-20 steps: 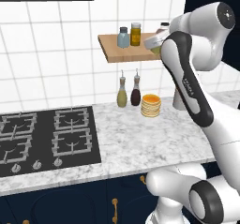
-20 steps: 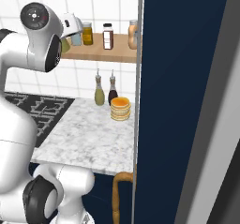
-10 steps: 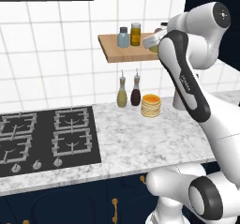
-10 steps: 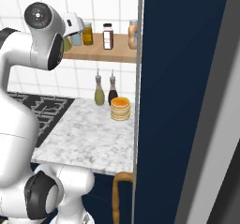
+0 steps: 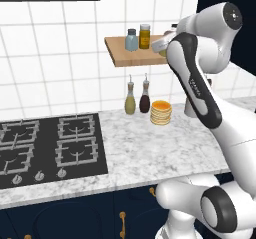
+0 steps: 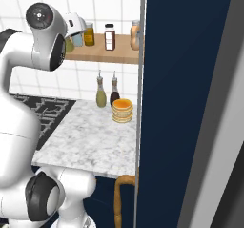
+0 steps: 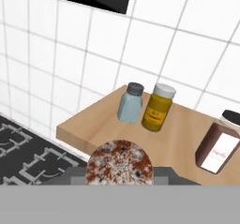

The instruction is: Put the shaker and condiment bottle from the counter next to their counterparts in the cabinet.

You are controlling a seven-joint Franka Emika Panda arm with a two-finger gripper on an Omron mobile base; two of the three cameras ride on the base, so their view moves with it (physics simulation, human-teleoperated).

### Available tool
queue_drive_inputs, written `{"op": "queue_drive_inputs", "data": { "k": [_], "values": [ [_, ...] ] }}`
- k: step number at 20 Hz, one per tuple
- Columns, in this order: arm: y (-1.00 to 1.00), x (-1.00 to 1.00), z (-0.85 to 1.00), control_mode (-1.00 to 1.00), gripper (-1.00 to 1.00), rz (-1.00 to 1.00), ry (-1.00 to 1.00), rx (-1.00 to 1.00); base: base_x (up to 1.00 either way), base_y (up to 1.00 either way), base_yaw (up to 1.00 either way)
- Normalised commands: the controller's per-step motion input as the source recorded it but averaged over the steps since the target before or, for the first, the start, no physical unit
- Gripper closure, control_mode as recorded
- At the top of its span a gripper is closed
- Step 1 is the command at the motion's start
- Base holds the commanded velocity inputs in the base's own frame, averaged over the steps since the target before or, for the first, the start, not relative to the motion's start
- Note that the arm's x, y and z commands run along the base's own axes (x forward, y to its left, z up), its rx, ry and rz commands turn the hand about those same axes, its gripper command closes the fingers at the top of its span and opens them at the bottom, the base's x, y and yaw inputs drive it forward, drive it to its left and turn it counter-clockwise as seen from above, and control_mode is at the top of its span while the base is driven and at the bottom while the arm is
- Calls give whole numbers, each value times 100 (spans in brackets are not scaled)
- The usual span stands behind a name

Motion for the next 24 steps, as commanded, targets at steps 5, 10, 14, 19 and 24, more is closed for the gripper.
{"op": "queue_drive_inputs", "data": {
  "k": [5,10,14,19,24],
  "values": [
    [0,8,-11,-100,100,0,0,-1,0,0,0],
    [0,16,-11,-100,100,0,0,-1,0,0,0],
    [0,30,-6,-100,100,0,0,-1,0,0,0],
    [0,37,-5,-100,100,0,0,-2,0,0,0],
    [0,29,-4,-100,100,0,0,-1,0,0,0]
  ]
}}
